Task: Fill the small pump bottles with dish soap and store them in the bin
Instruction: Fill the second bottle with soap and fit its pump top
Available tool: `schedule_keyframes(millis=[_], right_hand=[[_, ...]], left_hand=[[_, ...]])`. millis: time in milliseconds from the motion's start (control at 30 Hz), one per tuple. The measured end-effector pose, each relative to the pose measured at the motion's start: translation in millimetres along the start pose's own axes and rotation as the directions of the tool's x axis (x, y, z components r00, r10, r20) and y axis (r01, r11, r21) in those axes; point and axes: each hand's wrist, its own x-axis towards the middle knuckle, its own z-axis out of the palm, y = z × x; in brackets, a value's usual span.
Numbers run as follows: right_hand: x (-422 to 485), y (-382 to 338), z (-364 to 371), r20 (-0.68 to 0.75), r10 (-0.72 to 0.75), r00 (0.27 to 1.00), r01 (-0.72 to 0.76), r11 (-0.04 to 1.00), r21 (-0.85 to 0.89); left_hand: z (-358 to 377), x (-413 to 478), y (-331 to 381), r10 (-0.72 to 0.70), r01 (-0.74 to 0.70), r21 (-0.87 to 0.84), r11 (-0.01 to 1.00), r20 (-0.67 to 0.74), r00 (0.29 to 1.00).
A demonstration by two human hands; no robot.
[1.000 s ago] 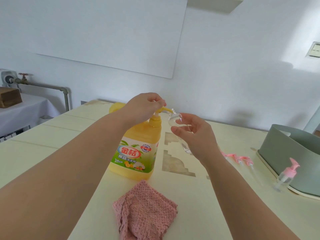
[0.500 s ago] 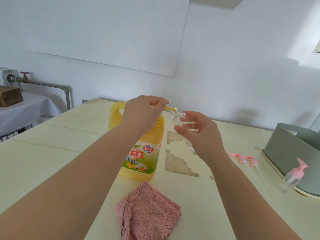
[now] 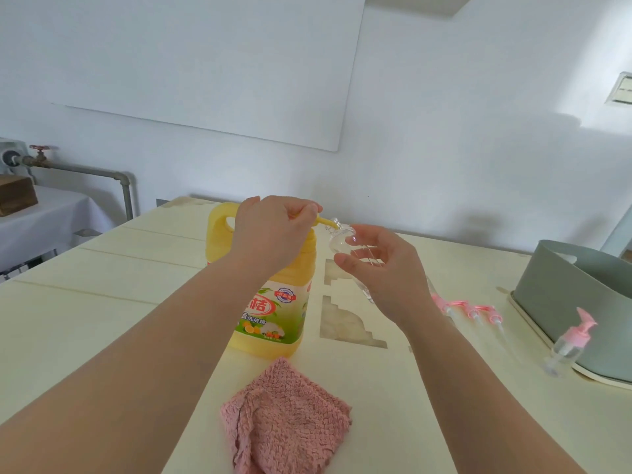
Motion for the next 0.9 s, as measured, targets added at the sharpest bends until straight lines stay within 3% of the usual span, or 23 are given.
schedule_keyframes(millis=[167, 500, 733, 900], right_hand=[[3.2, -8.9, -3.1, 0.006, -0.029, 1.000, 0.029, 0.999, -0.018], [2.9, -3.4, -1.9, 0.005, -0.051, 0.999, 0.051, 0.998, -0.024], [0.9, 3.6, 1.3, -0.003, -0.035, 0.999, 0.035, 0.999, 0.015], [1.6, 3.5, -1.5, -0.004, -0.031, 1.000, 0.031, 0.999, -0.016]], left_hand=[[-9.3, 4.1, 8.9, -0.026, 0.027, -0.023, 0.999, 0.053, 0.998], [-0.1, 4.7, -0.6, 0.005, -0.003, -0.046, 0.999, 0.031, 0.999], [9.7, -1.5, -8.5, 0.133, -0.135, -0.012, 0.991, -0.086, 0.987], [7.3, -5.3, -5.3, 0.154, -0.150, 0.069, 0.986, -0.052, 0.987]])
